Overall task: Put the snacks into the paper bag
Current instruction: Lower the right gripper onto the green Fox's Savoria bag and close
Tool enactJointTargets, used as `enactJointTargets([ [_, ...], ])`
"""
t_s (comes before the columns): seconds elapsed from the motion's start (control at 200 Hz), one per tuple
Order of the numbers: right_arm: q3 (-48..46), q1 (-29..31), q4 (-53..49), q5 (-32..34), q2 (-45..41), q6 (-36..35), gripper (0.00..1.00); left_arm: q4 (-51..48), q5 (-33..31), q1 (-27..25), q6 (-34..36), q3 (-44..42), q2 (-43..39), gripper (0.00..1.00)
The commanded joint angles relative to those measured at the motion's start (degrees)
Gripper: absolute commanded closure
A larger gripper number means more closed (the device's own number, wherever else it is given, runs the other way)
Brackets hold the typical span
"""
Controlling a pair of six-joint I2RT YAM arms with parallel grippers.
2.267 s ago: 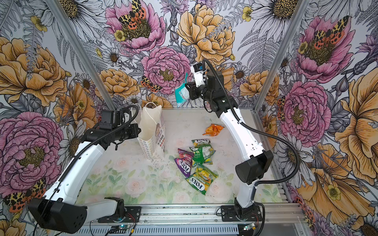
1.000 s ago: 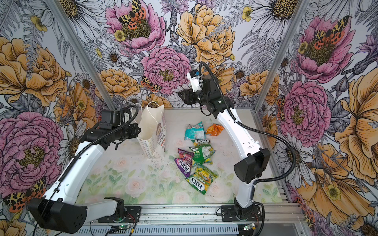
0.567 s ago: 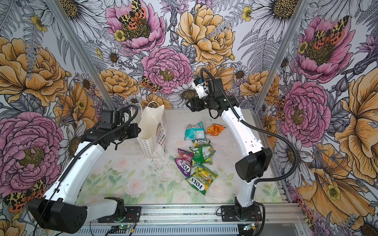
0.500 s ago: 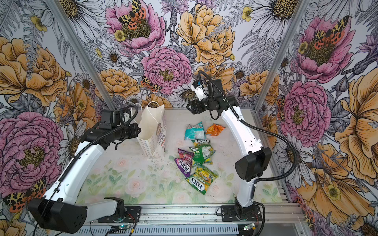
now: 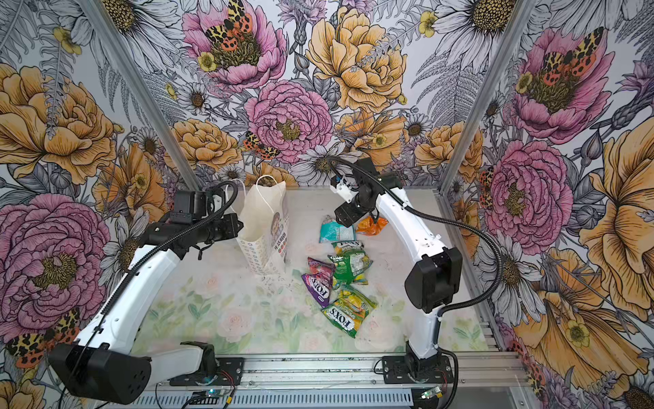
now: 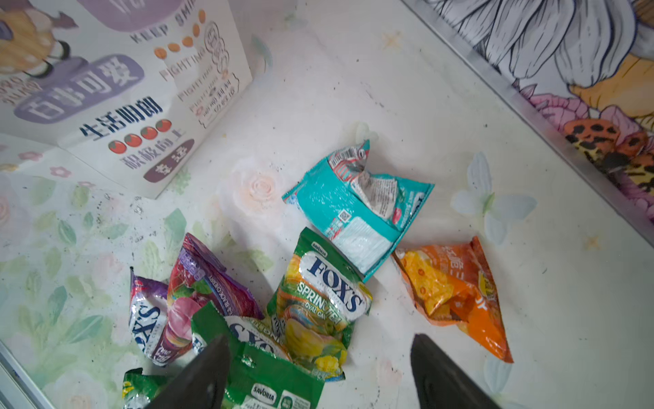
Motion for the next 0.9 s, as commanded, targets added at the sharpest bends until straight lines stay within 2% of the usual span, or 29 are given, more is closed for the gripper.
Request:
enactJointTargets([
  [0.0,-4.4,0.5,1.8,2.5,-7.5,7.7,0.20,1.3,1.3,0.5,0.4,0.2,-0.3,1.00],
  [0.19,-18.3,0.8,10.8,1.0,-18.9,21.2,0.18,1.3,1.6,0.5,-0.2,0.2,-0.1,1.00],
  [0.315,-29.1,0.9,17.9,2.5,-27.7,33.7,0.04,1.3,1.7,0.6,-0.3,0.3,-0.2,1.00],
  [0.42,-37.9,1.4,22.5,1.4,-34.1,40.6,0.00,1.3,1.8,0.6,-0.4,0.4,-0.1,1.00],
  [0.67,-54.2,4.8,27.2,7.3,-44.0,49.6,0.00,1.3,1.7,0.8,-0.5,-0.5,-0.7,1.00],
  [0.896,-64.0,7.5,35.5,9.1,-45.2,56.4,0.00,1.3,2.3,1.0,-0.5,-0.5,-0.7,1.00],
])
